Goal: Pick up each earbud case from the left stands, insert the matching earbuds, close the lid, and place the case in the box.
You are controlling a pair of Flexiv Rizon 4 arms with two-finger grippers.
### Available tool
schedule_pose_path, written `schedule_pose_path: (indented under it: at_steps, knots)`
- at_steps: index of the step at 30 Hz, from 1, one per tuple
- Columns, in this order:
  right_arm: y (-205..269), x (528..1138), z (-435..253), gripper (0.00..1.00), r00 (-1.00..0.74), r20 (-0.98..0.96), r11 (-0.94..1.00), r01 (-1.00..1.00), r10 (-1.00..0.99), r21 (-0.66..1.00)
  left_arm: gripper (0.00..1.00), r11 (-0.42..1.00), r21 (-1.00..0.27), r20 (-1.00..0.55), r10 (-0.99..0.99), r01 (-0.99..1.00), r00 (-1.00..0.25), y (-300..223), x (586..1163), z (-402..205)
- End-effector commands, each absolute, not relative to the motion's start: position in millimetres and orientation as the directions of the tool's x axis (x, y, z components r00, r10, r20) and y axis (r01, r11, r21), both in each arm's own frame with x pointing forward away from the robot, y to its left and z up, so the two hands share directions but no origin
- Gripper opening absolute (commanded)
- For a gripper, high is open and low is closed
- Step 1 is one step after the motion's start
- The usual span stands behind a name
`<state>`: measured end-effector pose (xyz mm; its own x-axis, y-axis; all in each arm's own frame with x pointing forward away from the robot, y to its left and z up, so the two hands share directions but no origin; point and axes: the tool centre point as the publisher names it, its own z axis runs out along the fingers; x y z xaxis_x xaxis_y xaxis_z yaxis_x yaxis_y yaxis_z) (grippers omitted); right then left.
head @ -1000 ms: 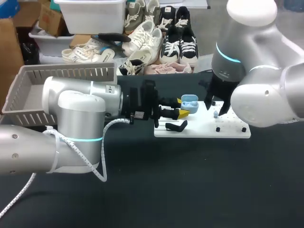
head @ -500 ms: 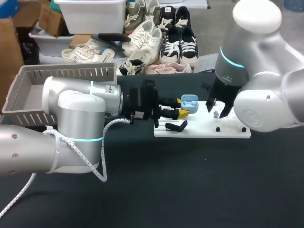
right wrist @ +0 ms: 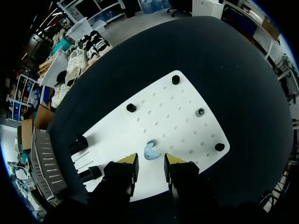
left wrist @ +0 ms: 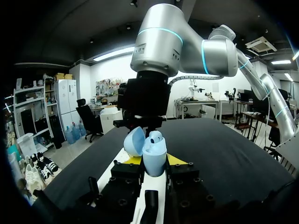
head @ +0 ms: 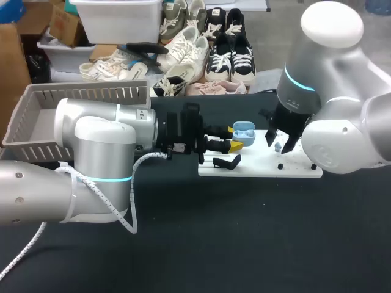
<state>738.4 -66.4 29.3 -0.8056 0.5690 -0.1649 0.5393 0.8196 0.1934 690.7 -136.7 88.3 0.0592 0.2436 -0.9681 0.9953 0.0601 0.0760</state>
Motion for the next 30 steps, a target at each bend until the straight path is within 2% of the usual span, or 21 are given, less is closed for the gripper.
schedule_pose_path:
  at_steps: [1,30]
  knots:
    - [-65.2,741.4,27.3,0.33,-0.806,-0.164,0.820,0.540,0.569,0.189,0.00,0.066,0.079,-0.968,0.242,0.995,0.061,-137.2,689.4,87.8]
    - [-65.9,746.5,23.2,0.25,-0.809,-0.149,0.820,0.542,0.568,0.181,0.00,0.066,0.079,-0.968,0.242,0.995,0.061,-137.2,689.4,87.8]
